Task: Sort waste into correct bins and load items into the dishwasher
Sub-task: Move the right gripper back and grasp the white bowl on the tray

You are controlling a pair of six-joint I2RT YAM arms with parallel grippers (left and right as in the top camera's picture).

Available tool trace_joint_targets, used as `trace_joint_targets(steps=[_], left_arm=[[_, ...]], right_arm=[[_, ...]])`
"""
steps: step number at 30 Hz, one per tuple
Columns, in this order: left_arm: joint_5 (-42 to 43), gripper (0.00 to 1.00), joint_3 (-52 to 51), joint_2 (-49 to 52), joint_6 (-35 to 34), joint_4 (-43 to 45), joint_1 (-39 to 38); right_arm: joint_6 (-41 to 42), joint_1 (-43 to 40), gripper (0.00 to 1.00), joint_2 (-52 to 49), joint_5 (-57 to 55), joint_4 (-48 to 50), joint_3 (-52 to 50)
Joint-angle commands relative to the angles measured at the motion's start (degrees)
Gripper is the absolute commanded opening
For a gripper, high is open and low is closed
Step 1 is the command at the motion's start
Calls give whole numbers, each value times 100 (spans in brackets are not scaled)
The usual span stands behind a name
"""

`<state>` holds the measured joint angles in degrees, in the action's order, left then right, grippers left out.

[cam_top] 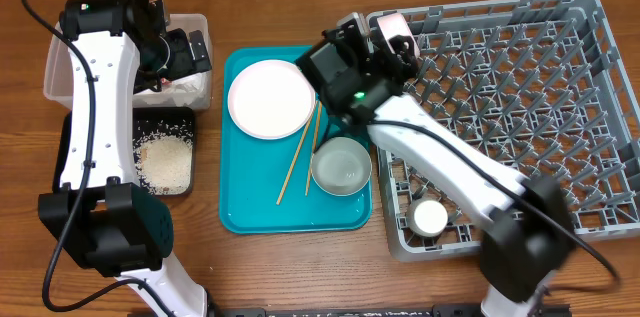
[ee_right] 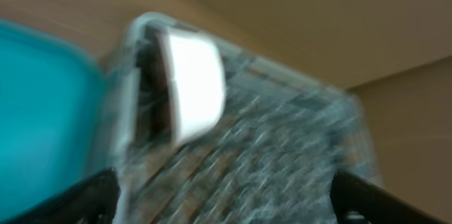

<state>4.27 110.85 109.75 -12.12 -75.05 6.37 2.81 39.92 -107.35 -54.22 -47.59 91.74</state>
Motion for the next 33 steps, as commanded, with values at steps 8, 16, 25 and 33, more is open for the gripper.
trace_joint_targets(steps=[8, 16, 25, 33], left_arm=[[17, 100, 122, 7, -33, 13, -2], [17, 100, 122, 7, -33, 13, -2], [17, 100, 122, 7, -33, 13, -2], [17, 100, 122, 7, -33, 13, -2]], right_arm=[[5012, 466, 79, 721, 5224, -1123, -284], [5759, 979, 68, 304, 5311, -420, -1110], [5031, 651, 59, -369, 6328, -57, -1110], [4039, 645, 53, -483, 7184, 426, -1110]])
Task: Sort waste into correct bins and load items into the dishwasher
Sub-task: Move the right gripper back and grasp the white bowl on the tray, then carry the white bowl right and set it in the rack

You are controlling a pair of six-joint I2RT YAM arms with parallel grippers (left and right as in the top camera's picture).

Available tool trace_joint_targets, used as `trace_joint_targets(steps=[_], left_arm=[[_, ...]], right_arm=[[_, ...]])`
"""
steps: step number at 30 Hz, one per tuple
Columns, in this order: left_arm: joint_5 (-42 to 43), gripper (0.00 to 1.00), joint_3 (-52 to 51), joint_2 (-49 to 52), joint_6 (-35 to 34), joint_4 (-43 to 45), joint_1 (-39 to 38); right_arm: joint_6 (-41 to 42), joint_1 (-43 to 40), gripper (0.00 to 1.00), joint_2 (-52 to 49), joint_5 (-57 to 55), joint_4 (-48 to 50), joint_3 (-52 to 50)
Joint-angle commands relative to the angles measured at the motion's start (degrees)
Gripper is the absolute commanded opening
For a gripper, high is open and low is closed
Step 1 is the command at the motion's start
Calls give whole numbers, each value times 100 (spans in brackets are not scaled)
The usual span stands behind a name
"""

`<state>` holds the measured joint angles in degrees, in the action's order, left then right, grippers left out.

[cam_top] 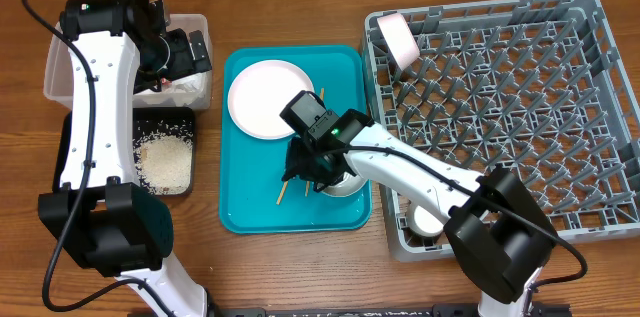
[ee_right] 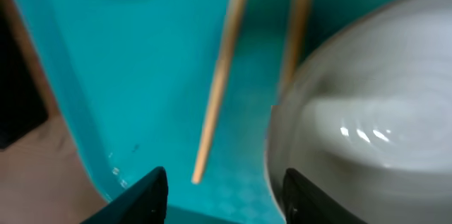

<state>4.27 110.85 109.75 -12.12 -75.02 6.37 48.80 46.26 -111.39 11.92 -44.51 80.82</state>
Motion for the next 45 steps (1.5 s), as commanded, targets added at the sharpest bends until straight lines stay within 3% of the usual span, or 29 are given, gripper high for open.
trace_joint_targets(steps=[1, 9, 20, 29, 45], left_arm=[[17, 100, 122, 7, -33, 11, -2], [17, 100, 122, 9, -33, 11, -2], [17, 100, 122, 7, -33, 11, -2], [17, 100, 122, 7, -33, 11, -2], [17, 100, 122, 7, -33, 11, -2]], right_arm=[[-632, 11, 53, -101, 682, 155, -17], [-1438, 146, 53, -125, 1069, 264, 168], [-1099, 184, 55, 326, -929, -1775, 1276], [-807, 24, 61, 487, -1899, -2638, 1246], [-831, -140, 58, 476, -1829, -1696, -125]])
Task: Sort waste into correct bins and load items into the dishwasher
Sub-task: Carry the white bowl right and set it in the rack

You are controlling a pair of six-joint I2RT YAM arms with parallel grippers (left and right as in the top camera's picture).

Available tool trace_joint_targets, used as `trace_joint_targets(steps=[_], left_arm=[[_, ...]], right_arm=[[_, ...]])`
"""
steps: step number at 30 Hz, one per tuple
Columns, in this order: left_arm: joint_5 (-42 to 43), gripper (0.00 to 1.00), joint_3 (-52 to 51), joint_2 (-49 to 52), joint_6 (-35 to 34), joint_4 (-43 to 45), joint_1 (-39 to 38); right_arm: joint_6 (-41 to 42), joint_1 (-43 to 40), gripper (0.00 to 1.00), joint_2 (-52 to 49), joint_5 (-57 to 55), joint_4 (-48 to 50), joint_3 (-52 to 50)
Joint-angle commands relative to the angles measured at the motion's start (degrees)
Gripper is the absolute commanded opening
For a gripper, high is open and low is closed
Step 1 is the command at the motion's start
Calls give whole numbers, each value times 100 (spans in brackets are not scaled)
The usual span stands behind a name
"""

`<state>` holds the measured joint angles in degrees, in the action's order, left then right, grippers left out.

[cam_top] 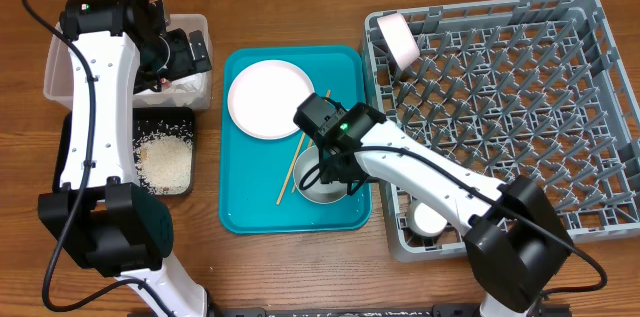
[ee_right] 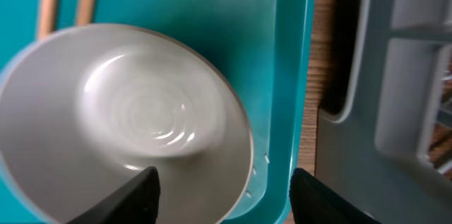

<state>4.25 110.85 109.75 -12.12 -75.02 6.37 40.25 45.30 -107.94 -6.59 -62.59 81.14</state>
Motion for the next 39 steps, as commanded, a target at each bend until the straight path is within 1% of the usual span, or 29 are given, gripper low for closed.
trace_joint_targets(steps=[1, 4, 9, 15, 18, 19, 20, 27, 30, 35, 39], left_arm=[[20, 100, 122, 7, -33, 11, -2], [20, 100, 122, 7, -33, 11, -2], [22, 100, 122, 7, -33, 11, -2], [20, 100, 122, 7, -33, 11, -2], [20, 100, 122, 7, -33, 11, -2], [22, 100, 122, 7, -33, 11, -2], [20, 100, 122, 7, -33, 11, -2], [22, 100, 122, 7, -33, 11, -2], [20, 100, 122, 7, -33, 11, -2], [22, 100, 122, 9, -33, 11, -2], [20, 100, 122, 7, -33, 11, -2]], right_arm=[[24, -55, 55, 131, 46, 157, -199], [-68, -131, 45, 125, 160, 201, -223], [-479, -291, 38, -87, 605, 319, -275], [-619, -490, 29, -302, 951, 317, -273], [-616, -487, 15, -302, 946, 317, -262], [-595, -487, 8, -299, 935, 286, -234], [-577, -487, 4, -299, 918, 245, -195], [-404, -487, 4, -72, 492, -142, 308], [-219, -490, 4, 170, 15, -535, 697], [839, -487, 4, 710, -2072, -1818, 1423], [1360, -487, 4, 1086, -3731, -2483, 1523]])
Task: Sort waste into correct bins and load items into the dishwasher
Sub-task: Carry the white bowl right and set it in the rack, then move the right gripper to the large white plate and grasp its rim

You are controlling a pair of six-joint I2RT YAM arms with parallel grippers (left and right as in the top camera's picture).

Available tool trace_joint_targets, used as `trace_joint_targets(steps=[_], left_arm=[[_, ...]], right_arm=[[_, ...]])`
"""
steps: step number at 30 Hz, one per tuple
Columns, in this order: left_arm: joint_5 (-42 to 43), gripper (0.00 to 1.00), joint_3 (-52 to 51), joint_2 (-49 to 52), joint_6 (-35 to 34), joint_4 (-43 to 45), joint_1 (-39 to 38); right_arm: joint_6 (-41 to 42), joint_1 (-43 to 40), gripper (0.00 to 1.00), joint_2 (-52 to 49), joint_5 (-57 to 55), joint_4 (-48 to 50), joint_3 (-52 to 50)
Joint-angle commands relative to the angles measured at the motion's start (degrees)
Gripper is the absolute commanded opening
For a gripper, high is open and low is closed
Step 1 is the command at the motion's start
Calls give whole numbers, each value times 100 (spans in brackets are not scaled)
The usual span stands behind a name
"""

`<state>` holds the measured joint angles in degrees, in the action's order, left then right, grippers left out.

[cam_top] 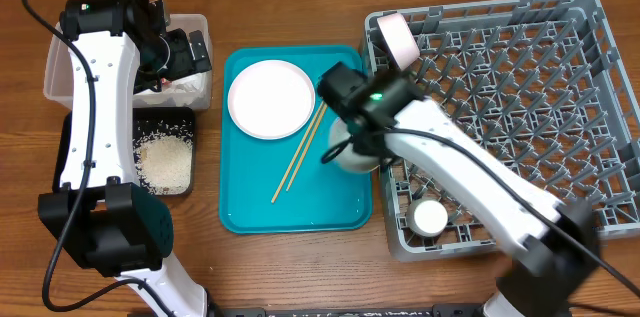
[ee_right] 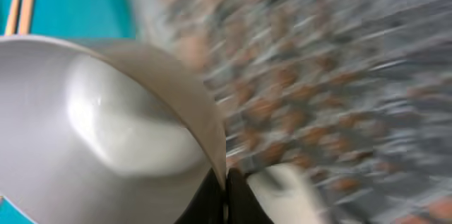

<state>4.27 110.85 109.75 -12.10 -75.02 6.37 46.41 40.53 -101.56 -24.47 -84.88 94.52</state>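
My right gripper (cam_top: 347, 143) is shut on the rim of a grey bowl (cam_top: 355, 157), holding it tilted over the right edge of the teal tray (cam_top: 250, 212), beside the grey dishwasher rack (cam_top: 500, 107). In the right wrist view the bowl (ee_right: 106, 132) fills the left side, its rim pinched between the black fingertips (ee_right: 215, 194), with the blurred rack behind. A white plate (cam_top: 270, 98) and two chopsticks (cam_top: 298, 160) lie on the tray. My left gripper (cam_top: 190, 52) hangs over the clear bin (cam_top: 60, 72); its jaws cannot be made out.
A pink cup (cam_top: 397, 37) leans in the rack's far left corner and a white cup (cam_top: 430, 217) sits in its near left corner. A black container of rice (cam_top: 165, 162) stands below the clear bin.
My right gripper was open over the bowl on the tray. It is now shut on the bowl's rim, and the bowl is raised and shifted right to the rack's edge. The left arm is unmoved.
My right gripper was first at the pink cup in the rack's far left corner. It then hung open over the chopsticks and bowl on the tray, then over the bowl itself. Now it holds the bowl by the rim beside the rack.
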Motion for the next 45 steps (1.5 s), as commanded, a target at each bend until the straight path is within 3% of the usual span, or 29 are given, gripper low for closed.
trace_joint_targets(steps=[1, 5, 13, 26, 38, 45], left_arm=[[17, 100, 122, 7, -35, 11, -2], [20, 100, 122, 7, -35, 11, -2], [17, 100, 122, 7, -35, 11, -2], [17, 100, 122, 7, -35, 11, -2], [17, 100, 122, 7, -35, 11, -2], [17, 100, 122, 7, -33, 11, -2]], right_arm=[[800, -11, 4, 498, -2227, -356, 184], [785, -13, 4, 520, -3311, -667, 133], [717, -17, 4, 90, -5165, -404, -439], [610, -11, 4, -1058, -5250, -323, -682], [612, 184, 4, -1139, -4763, -131, -874], [612, 81, 4, -1139, -5396, -129, -874]])
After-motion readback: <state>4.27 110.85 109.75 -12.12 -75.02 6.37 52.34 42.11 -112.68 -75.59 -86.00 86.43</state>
